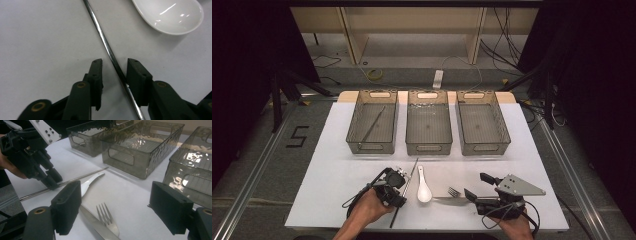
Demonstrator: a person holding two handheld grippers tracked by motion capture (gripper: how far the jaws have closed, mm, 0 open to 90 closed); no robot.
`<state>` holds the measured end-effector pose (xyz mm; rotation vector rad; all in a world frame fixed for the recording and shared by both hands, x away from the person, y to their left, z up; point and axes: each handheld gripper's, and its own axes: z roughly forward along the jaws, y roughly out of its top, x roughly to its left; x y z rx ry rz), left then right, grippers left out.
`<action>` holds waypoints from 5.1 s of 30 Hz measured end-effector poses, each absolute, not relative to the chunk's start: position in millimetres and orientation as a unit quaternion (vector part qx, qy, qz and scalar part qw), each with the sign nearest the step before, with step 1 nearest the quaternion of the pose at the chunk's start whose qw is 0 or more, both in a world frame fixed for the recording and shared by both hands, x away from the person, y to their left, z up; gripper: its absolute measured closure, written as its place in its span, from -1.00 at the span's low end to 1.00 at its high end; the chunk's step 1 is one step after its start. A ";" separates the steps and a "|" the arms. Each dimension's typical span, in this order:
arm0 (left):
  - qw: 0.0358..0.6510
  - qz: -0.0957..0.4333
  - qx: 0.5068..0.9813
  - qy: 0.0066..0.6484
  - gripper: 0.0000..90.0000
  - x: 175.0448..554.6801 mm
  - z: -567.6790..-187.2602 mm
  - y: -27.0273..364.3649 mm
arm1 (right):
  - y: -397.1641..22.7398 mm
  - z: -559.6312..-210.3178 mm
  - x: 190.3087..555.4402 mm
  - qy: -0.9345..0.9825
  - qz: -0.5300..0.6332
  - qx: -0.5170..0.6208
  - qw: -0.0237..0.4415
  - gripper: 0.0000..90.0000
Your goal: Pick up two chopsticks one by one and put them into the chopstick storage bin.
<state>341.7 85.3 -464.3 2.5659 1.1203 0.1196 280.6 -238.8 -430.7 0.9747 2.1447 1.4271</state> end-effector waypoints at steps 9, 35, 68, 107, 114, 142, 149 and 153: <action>0.172 0.043 0.902 0.394 0.68 344.2 -464.8 88.8 | -238.4 -431.1 280.5 0.764 0.509 0.348 0.190 -0.40; 0.150 0.046 0.900 0.406 0.88 353.5 -463.4 101.6 | -238.3 -431.2 280.7 0.767 0.506 0.347 0.189 -0.40; 0.214 0.049 0.890 0.400 0.89 354.9 -438.6 127.0 | -238.6 -431.2 281.1 0.765 0.508 0.348 0.189 -0.40; 0.310 0.112 0.840 0.431 0.89 388.6 -368.4 163.3 | -238.4 -432.7 284.2 0.765 0.505 0.353 0.186 -0.40; 0.309 0.108 0.830 0.452 0.89 418.7 -363.0 174.1 | -239.2 -432.3 283.9 0.763 0.508 0.354 0.185 -0.40; 0.311 0.166 0.760 0.546 0.89 502.0 -366.8 212.3 | -239.2 -431.6 283.5 0.763 0.510 0.353 0.184 -0.40; 0.306 0.166 0.756 0.554 0.89 513.5 -379.9 208.8 | -239.0 -431.4 283.4 0.763 0.510 0.351 0.183 -0.40; 0.298 0.159 0.757 0.559 0.89 519.0 -386.4 208.3 | -239.1 -431.4 283.4 0.763 0.512 0.351 0.182 -0.40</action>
